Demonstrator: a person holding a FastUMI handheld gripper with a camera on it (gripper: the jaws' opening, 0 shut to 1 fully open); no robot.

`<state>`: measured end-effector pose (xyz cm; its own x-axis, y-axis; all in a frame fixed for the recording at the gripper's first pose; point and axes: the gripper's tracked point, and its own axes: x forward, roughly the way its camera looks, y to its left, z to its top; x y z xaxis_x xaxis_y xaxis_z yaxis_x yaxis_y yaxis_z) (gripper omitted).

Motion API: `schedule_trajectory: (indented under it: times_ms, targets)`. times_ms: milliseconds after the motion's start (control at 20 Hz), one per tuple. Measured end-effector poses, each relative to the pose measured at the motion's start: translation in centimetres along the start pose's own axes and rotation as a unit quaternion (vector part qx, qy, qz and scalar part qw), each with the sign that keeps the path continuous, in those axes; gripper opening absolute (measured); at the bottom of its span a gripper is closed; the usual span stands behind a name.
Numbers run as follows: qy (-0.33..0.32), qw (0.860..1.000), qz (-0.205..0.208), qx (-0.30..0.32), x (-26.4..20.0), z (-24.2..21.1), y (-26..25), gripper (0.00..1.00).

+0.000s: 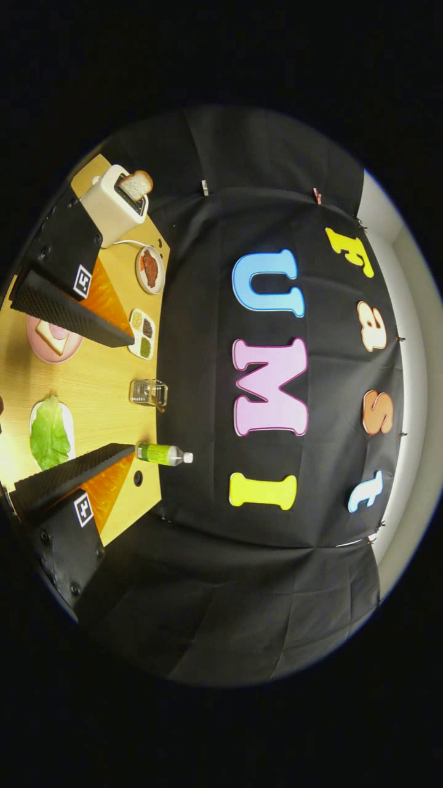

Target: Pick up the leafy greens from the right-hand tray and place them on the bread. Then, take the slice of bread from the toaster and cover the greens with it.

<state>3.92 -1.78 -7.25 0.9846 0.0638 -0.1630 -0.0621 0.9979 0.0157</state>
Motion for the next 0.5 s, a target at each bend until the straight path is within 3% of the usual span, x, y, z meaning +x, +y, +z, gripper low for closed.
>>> schedule_trajectory:
  times_ms: [500]
  targets:
    - [0.165, 0.986, 0.009, -0.003, 4.0, -12.1, -3.5, 0.98]
